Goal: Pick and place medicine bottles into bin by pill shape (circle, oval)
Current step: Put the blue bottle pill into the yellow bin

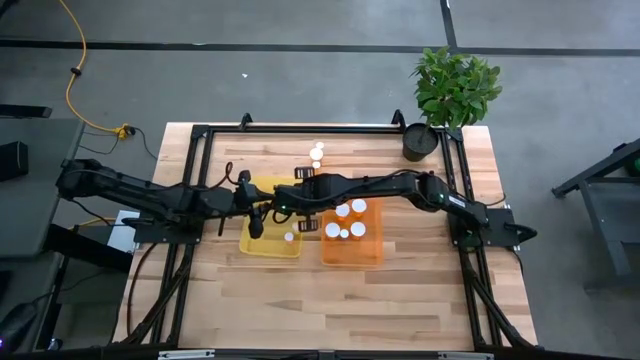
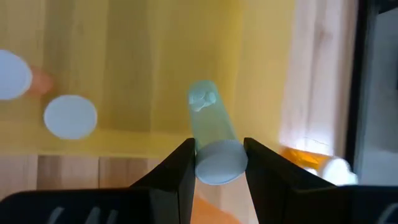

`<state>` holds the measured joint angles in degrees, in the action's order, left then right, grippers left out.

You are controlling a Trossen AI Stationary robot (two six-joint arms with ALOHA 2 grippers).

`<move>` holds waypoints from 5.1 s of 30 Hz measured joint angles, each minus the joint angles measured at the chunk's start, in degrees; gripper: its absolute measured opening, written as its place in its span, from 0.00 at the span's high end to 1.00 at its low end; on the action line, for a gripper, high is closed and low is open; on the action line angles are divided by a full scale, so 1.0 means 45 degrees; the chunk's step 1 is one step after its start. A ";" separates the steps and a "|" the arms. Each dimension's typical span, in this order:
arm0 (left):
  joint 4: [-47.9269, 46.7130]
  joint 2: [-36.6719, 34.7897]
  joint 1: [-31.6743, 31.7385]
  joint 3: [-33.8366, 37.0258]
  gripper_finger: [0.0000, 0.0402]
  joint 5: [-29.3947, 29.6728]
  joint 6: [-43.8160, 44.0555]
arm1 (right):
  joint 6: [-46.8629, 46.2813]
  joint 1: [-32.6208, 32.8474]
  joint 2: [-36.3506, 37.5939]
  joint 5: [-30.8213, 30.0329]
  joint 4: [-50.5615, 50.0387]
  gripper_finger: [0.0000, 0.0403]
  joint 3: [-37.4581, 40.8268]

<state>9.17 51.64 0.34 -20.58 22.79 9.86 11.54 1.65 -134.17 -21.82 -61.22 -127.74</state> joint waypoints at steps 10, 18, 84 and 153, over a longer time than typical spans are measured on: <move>0.0197 -0.0253 -0.0201 -0.0024 0.81 0.0173 0.0007 | -0.1793 0.0190 0.1711 -0.0488 -0.2363 0.74 0.1128; 0.1680 0.0499 -0.0531 0.0063 0.57 0.0159 -0.0246 | -0.2338 0.0843 0.6445 -0.0373 0.3940 0.74 0.8452; -0.0320 0.7292 -0.1414 -0.5296 0.36 -0.3927 0.1357 | -0.4250 0.2565 0.7874 0.2577 1.0541 0.74 1.3119; -0.2564 0.8757 -0.1331 -0.7310 0.77 -0.3581 0.1095 | -0.4145 0.2701 0.7874 0.2248 1.0537 0.74 1.3148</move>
<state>-2.37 91.05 -5.65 -53.47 6.68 14.79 -7.11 13.80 -98.74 -11.70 -13.80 -68.58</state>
